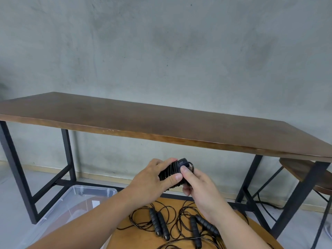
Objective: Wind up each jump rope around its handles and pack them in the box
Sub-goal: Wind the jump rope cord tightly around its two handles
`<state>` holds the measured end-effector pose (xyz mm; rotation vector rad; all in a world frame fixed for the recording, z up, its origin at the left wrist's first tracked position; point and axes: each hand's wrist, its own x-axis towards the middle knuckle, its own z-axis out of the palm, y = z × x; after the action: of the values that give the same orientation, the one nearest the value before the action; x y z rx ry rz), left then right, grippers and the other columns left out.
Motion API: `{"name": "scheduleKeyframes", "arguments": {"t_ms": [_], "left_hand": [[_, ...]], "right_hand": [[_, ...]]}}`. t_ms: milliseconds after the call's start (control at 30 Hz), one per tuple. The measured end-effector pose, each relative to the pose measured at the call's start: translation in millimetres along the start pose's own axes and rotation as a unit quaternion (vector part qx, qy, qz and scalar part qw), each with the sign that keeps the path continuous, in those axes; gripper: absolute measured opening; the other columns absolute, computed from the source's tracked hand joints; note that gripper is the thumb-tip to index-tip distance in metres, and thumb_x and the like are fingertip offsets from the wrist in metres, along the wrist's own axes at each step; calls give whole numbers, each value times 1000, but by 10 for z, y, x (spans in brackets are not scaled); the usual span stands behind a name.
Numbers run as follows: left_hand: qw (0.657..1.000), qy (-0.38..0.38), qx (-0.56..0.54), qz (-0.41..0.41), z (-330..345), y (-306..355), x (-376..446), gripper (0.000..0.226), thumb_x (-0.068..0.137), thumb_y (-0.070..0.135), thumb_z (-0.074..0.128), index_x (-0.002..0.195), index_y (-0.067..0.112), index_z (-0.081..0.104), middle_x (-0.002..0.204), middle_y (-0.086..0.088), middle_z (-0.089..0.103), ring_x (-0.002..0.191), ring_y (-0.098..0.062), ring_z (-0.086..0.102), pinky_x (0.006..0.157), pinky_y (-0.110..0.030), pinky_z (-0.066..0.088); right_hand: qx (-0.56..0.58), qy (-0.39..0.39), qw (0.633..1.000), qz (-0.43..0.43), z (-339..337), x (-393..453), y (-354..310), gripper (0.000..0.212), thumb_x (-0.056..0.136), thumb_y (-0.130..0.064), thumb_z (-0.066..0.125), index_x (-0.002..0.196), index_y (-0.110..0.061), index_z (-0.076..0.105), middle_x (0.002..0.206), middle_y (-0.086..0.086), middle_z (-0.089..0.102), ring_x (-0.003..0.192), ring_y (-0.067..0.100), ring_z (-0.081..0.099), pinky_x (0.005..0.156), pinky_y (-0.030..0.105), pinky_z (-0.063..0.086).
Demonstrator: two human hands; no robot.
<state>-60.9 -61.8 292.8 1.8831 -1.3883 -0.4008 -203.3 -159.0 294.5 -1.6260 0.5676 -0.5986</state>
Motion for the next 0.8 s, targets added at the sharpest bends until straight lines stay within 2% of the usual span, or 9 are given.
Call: {"name": "scheduleKeyframes", "arguments": {"t_ms": [67, 167, 333, 400, 467, 500, 600, 667, 800], "left_hand": [[999, -12, 40, -2, -47, -7, 9, 75, 80, 78, 48, 146, 50, 28, 127, 19, 40, 110, -3, 51, 91, -22, 50], [988, 17, 152, 22, -34, 26, -6, 79, 83, 67, 59, 150, 41, 28, 133, 19, 40, 115, -5, 47, 96, -25, 47], [961, 97, 251, 59, 191, 30, -56, 79, 88, 60, 56, 153, 36, 17, 145, 17, 38, 128, -8, 43, 103, -28, 43], [967, 76, 235, 70, 187, -6, -38, 77, 87, 63, 55, 150, 38, 19, 144, 18, 42, 125, -7, 47, 101, -28, 44], [970, 48, 228, 72, 151, -43, -20, 72, 87, 65, 55, 146, 38, 26, 137, 17, 50, 114, -8, 55, 94, -28, 48], [972, 41, 221, 66, 140, -57, -21, 68, 88, 64, 55, 145, 38, 29, 133, 16, 54, 110, -9, 57, 90, -27, 49], [987, 55, 148, 36, 142, -93, -42, 55, 90, 58, 57, 139, 41, 37, 112, 17, 61, 94, -6, 58, 78, -21, 49], [994, 56, 95, 21, 149, -95, -29, 52, 90, 57, 59, 136, 41, 42, 101, 18, 61, 85, -2, 58, 68, -14, 45], [999, 52, -1, 2, 147, -52, -4, 41, 90, 51, 62, 128, 39, 50, 91, 14, 64, 79, -3, 61, 65, -17, 50]], "right_hand": [[19, -8, 1000, 9, 22, -2, 17, 29, 98, -44, 51, 101, -24, 72, 75, -1, 58, 69, 9, 48, 67, 24, 42], [23, -4, 999, 27, 72, 8, 39, 30, 99, -41, 51, 102, -18, 71, 78, 4, 57, 66, 11, 44, 70, 22, 44], [95, 39, 992, 72, 128, 28, 7, 26, 98, -37, 56, 104, -15, 69, 85, 5, 61, 71, 14, 43, 66, 22, 45], [104, 44, 989, 93, 118, 25, -11, 31, 97, -37, 58, 103, -8, 68, 78, 5, 53, 68, 14, 41, 70, 23, 45], [99, 34, 988, 115, 90, 23, -15, 39, 95, -41, 58, 103, -4, 67, 72, 4, 44, 62, 12, 40, 82, 26, 42], [97, 23, 987, 125, 72, 20, -25, 40, 96, -43, 56, 104, -5, 67, 69, 3, 42, 60, 12, 39, 82, 26, 42], [109, -9, 985, 135, 27, 13, -65, 41, 99, -44, 51, 106, -6, 66, 65, 1, 43, 60, 11, 39, 64, 23, 41], [97, -20, 987, 124, -2, 9, -55, 40, 99, -43, 51, 102, -6, 67, 65, 0, 46, 62, 12, 42, 66, 27, 41], [-35, -15, 997, 60, -65, -37, -31, 30, 99, -45, 49, 101, -25, 70, 74, -3, 56, 69, 9, 54, 78, 28, 49]]}}
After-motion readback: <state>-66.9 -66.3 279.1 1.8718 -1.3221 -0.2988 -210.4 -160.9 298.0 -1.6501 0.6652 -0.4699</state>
